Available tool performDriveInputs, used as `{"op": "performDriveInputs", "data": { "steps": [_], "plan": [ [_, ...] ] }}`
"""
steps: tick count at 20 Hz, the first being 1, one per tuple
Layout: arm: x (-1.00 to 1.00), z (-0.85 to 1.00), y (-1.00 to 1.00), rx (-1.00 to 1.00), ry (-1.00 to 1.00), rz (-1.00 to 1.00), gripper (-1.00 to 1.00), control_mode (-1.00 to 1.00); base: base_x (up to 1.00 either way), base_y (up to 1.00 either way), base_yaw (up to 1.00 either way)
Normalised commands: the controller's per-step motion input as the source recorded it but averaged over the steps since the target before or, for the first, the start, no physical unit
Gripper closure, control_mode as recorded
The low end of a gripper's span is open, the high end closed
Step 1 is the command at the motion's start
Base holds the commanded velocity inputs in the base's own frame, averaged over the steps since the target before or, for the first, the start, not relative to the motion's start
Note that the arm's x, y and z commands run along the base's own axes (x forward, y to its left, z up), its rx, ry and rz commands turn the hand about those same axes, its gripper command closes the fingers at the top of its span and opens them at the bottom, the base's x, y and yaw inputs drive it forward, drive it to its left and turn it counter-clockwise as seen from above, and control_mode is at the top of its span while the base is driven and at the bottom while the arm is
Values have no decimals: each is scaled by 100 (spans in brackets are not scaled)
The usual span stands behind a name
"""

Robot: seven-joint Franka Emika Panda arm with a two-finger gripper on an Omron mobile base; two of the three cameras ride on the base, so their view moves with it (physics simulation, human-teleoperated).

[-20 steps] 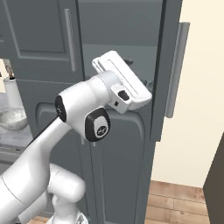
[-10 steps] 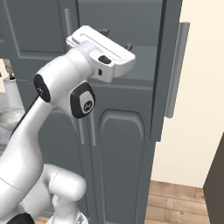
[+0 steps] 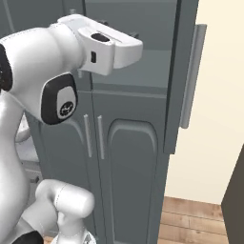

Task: Open the cabinet. Pick the bowls from the counter and place them in the cabinet. Then close the cabinet.

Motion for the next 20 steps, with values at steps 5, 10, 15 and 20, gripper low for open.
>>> {"op": "performDriveInputs", "data": {
  "steps": [5, 10, 15, 20],
  "plan": [
    [-58, -28, 32, 0, 19, 4, -100, -100, 0, 0, 0],
    [-32, -34, 84, 0, 3, 18, -100, -100, 0, 0, 0],
    [-7, -16, 86, 0, 1, 18, -100, -100, 0, 0, 0],
    [0, 0, 68, 1, 0, 10, -100, -100, 0, 0, 0]
  ]
}}
